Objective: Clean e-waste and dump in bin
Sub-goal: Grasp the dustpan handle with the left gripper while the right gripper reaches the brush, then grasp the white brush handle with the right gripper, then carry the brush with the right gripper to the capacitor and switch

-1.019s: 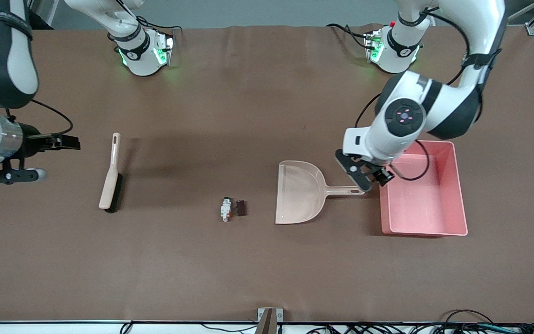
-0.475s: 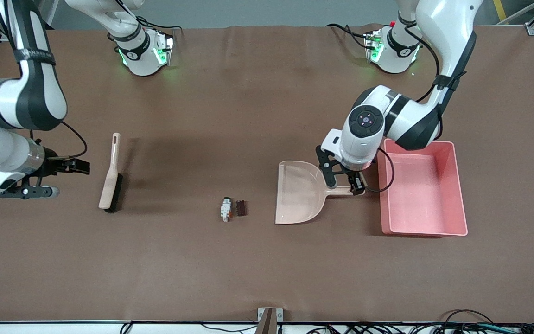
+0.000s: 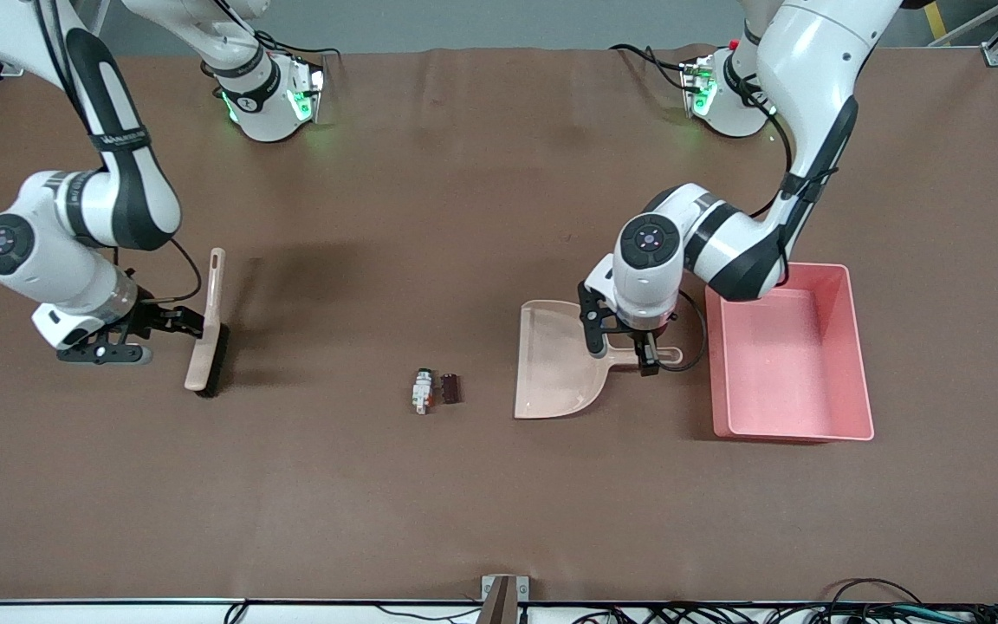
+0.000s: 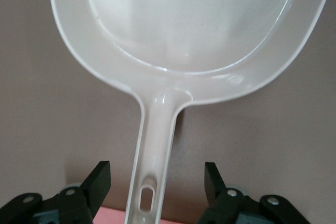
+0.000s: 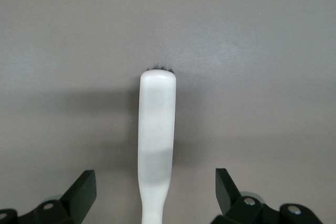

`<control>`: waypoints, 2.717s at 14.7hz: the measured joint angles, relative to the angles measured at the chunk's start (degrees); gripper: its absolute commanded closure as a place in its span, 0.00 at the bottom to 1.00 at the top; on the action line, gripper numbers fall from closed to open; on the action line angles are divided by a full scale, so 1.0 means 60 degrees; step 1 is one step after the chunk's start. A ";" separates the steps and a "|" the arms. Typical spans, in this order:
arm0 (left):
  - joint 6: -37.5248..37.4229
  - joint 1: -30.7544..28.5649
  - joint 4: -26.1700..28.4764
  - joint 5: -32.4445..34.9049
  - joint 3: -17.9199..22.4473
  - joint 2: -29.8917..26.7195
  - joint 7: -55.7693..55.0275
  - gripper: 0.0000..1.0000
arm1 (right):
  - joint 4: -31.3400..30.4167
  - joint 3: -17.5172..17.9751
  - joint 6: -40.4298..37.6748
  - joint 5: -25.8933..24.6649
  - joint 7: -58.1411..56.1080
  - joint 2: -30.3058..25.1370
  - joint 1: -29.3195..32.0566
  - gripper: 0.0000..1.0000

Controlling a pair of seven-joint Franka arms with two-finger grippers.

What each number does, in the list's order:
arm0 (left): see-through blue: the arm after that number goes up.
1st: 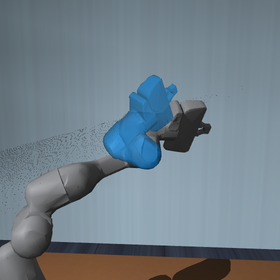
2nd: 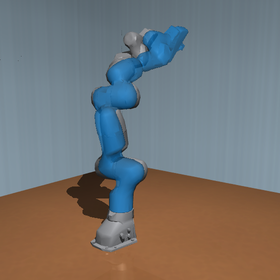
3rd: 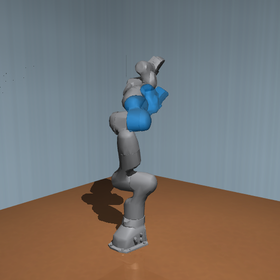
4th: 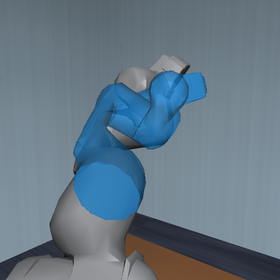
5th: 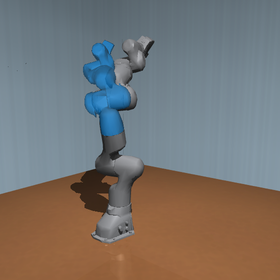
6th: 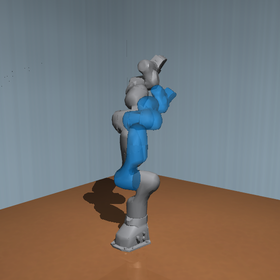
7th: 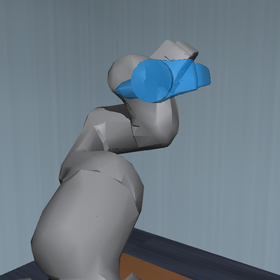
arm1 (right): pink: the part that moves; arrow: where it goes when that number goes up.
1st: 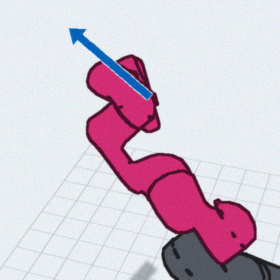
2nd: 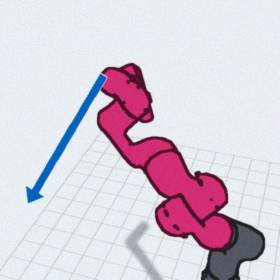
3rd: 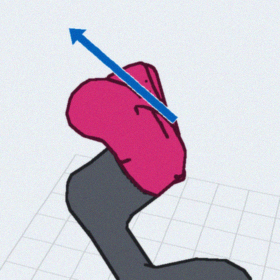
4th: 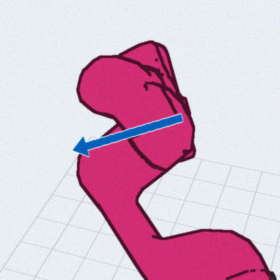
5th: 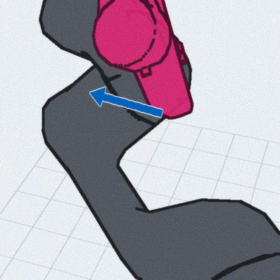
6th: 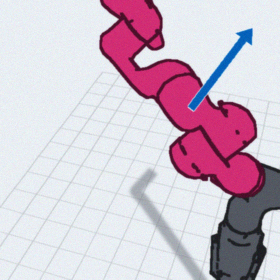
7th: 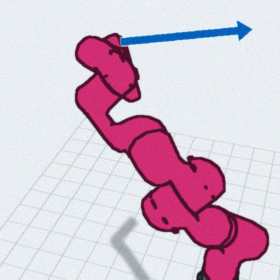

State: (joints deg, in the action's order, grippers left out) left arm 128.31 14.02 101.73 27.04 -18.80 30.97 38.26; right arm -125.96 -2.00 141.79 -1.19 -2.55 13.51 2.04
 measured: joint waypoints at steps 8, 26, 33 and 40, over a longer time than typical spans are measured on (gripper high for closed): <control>0.0000 0.0288 -0.0444 0.0544 -0.0009 0.0634 0.0254 0.23 | -0.0578 0.0043 0.1603 0.0050 0.0391 0.0903 -0.0035 0.07; -0.0010 0.0286 -0.0971 0.0748 0.0001 0.1248 0.0638 0.64 | 0.0873 0.0225 -0.0473 0.0334 0.1531 0.1057 -0.1304 0.91; -0.0057 0.0286 -0.1011 0.0765 0.0005 0.1251 0.0657 0.80 | 0.1638 0.0254 -0.0435 0.1816 0.2835 0.1418 -0.3225 0.95; -0.1111 0.0708 -0.1591 0.0793 0.0003 0.1375 0.0664 0.81 | 0.2931 0.0253 0.0223 0.1921 0.4286 0.2842 -0.4328 0.97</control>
State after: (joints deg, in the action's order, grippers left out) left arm 121.64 18.26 92.18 31.80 -18.78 39.22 42.24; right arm -108.38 -0.48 143.13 10.33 23.16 30.56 -23.93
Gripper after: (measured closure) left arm 0.665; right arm 0.573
